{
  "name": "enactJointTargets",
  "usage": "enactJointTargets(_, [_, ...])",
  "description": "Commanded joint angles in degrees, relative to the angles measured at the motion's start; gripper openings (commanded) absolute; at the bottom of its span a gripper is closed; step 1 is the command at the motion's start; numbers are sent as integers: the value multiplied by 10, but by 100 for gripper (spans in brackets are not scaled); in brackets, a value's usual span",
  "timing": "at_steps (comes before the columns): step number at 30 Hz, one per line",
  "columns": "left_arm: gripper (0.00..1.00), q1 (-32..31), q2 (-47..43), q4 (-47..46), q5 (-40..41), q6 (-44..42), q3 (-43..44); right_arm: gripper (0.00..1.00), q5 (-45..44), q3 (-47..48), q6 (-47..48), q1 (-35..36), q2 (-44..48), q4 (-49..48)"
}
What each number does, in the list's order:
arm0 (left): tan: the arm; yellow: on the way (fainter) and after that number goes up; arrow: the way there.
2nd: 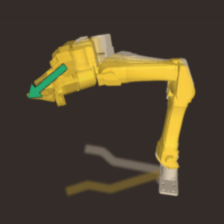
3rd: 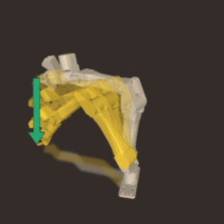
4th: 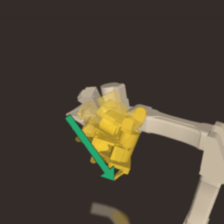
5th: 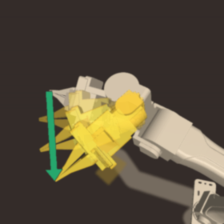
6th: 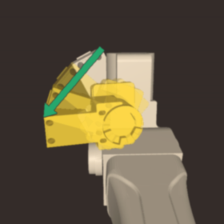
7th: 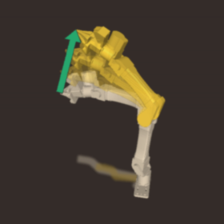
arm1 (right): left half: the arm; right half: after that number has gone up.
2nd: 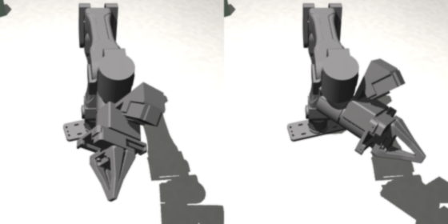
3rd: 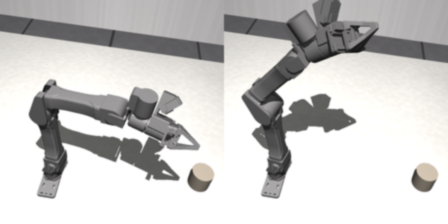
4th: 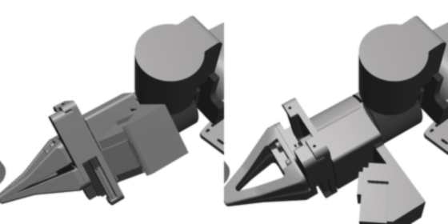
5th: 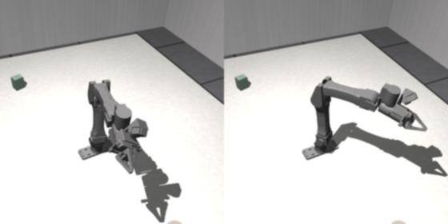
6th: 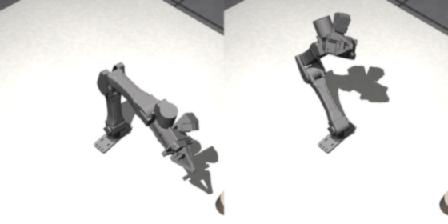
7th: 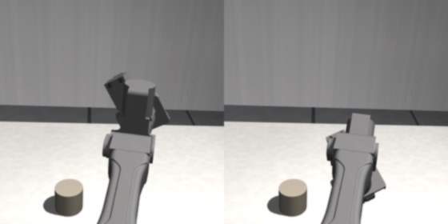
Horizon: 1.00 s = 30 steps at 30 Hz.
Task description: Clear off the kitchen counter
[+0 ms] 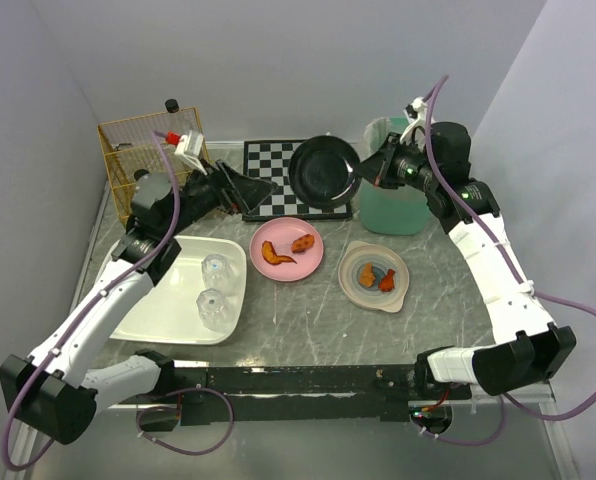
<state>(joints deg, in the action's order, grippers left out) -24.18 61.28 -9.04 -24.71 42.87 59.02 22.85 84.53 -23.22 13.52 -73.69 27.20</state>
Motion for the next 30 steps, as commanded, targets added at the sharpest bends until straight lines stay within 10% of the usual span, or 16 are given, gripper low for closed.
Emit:
enactJointTargets(1, [99,-6,10,-33,-19,-6,-1,0,133,3,-34,1,9,-44])
enactJointTargets(16, [79,-51,47,-8,38,-37,27,0,222,-22,-57,9,-4,-67])
enactJointTargets(26, [1,-72,58,20,77,-46,47,1,226,-39,-55,12,6,-71])
enactJointTargets(30, [1,-74,49,59,119,-51,48,49,183,-46,-51,12,13,-56])
